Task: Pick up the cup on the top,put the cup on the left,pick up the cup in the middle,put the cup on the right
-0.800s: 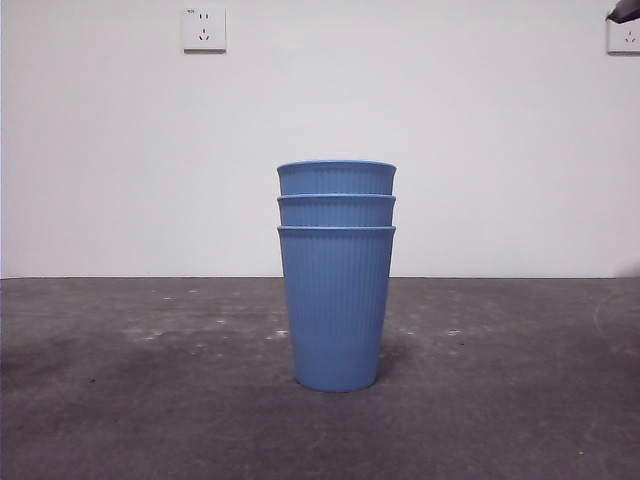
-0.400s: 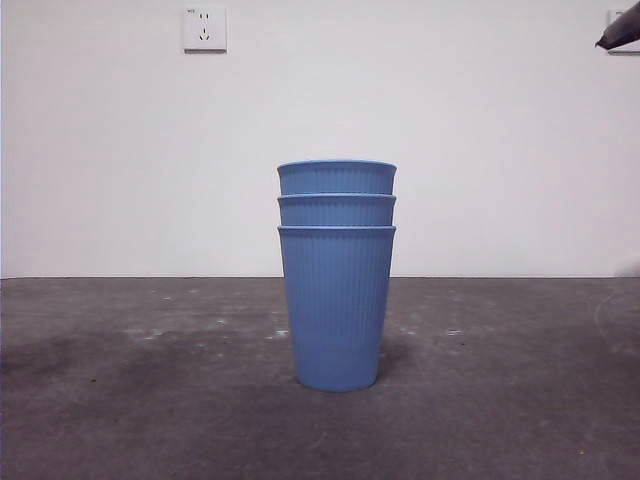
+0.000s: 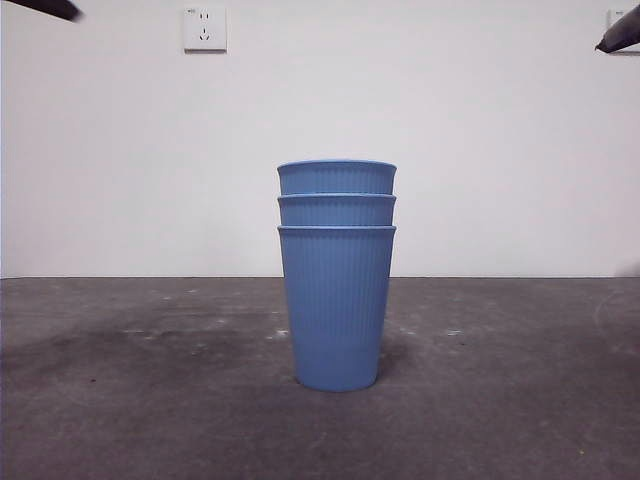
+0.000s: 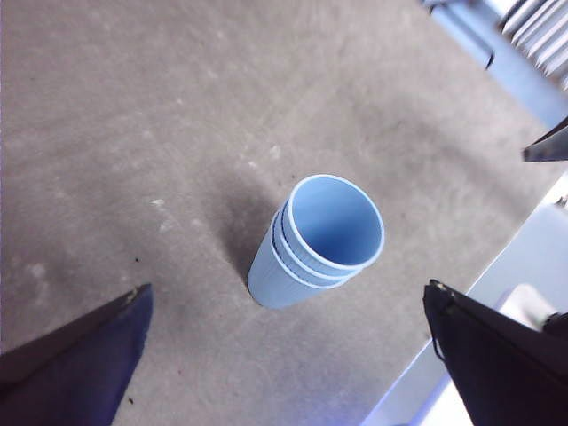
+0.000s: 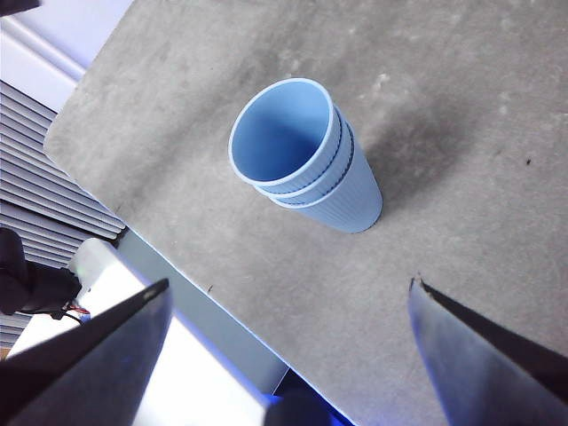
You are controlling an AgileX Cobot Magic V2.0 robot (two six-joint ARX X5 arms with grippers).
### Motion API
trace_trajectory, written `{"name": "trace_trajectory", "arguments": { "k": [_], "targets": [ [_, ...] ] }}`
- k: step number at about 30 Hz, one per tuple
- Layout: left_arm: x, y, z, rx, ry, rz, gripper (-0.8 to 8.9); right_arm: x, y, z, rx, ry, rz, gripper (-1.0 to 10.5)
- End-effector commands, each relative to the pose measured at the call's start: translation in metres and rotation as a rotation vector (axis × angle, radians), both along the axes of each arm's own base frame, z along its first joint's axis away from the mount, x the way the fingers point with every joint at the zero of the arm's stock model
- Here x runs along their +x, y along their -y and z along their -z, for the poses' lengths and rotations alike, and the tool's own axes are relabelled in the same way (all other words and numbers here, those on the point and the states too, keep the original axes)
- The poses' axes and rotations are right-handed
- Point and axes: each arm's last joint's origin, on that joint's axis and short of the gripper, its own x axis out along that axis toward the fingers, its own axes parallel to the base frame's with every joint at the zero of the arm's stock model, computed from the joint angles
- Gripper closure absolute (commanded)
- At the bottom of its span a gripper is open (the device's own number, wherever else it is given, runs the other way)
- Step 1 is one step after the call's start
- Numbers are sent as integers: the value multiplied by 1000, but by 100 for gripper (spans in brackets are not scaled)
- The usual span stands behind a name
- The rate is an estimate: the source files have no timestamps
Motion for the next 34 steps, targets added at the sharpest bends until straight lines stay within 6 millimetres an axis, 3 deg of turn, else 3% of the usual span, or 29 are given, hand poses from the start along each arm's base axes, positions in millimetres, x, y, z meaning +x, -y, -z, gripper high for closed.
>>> {"name": "trace_trajectory", "arguments": {
  "k": [1, 10, 18, 20, 22, 25, 28, 34],
  "targets": [
    [18, 21, 1, 51, -17, 18, 189, 0, 0, -1, -2, 10, -5, 505],
    [63, 90, 30, 175, -70, 104, 189, 1, 1, -1, -37, 18, 29, 505],
    [88, 131, 74, 295, -134, 121, 189, 1, 1, -1, -38, 19, 30, 505],
    [91, 135, 83, 328, -149, 115, 209, 1, 1, -1, -38, 19, 30, 505],
    [90, 139, 87, 354, -155, 102, 329, 1, 1, -1, -40, 22, 28, 505],
    [88, 142, 87, 362, -151, 94, 367, 1, 1, -1, -41, 24, 26, 505],
    [88, 142, 87, 364, -153, 95, 557, 1, 1, -1, -41, 25, 26, 505],
    [88, 142, 88, 359, -166, 81, 595, 1, 1, -1, -46, 31, 20, 505]
  ]
}}
